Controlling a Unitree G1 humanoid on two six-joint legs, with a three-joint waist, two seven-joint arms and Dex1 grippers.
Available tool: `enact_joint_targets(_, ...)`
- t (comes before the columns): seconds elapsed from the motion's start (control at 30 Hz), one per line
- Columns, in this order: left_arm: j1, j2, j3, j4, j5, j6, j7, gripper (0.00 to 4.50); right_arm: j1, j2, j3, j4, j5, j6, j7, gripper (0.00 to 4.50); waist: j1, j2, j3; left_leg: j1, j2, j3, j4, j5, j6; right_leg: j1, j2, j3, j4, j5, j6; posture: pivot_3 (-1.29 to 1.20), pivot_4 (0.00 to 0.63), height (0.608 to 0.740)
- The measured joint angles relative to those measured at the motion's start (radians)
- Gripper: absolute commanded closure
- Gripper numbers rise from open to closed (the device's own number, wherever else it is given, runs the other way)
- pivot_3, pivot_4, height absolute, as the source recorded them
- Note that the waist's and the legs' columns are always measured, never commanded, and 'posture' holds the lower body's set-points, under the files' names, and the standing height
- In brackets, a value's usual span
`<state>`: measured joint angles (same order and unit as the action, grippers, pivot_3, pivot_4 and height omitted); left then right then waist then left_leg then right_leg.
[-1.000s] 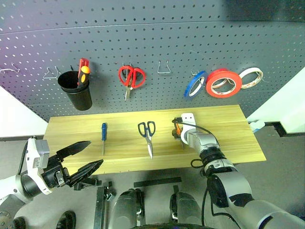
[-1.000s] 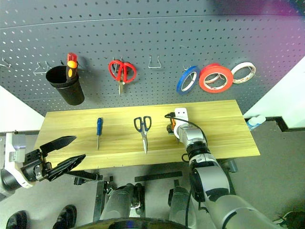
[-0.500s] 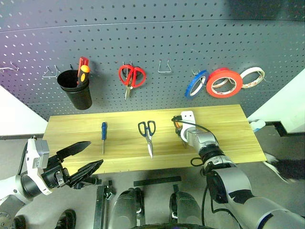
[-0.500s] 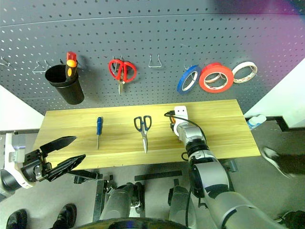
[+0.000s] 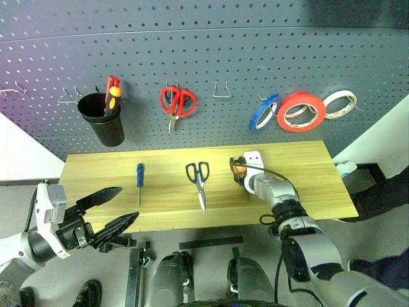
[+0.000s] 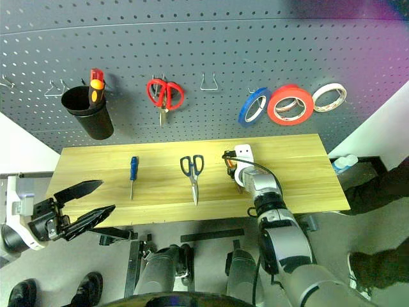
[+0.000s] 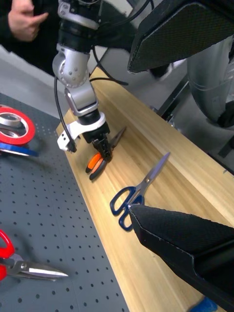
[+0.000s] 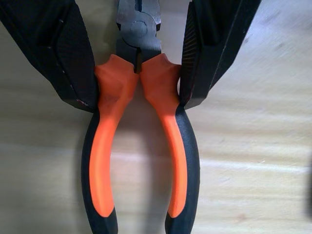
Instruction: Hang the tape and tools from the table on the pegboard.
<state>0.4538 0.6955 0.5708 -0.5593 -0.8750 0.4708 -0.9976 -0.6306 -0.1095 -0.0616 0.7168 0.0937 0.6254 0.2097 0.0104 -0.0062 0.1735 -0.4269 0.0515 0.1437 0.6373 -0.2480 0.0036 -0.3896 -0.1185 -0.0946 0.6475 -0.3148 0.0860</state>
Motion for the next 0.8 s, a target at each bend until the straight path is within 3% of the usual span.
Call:
enact_joint_targets(0.33,-0.079,-0.001,-0.04,0.056,0.022,-0.008,-0.004,0.0,0.228,-0.065,0.02,-0.408,0.103,0.011,0.234,2.37,-0.002,-0.001,-0.001,-0.001,0.0,0.001,-0.001,0.0,-0.001,-0.002,0.001,-0.001,0.0,0.0,0.0,0.1,0.105,0.74)
enact_joint_targets(0.8,-0.181,-0.012,-0.088,0.139,0.059,-0.046,-0.025,0.0,0.344,-0.057,-0.009,-0.593,0.238,-0.285,0.434,2.37,-0.019,-0.01,-0.025,-0.001,-0.001,0.003,-0.002,0.002,-0.002,-0.002,0.002,-0.001,0.001,0.0,0.001,0.07,0.025,0.74)
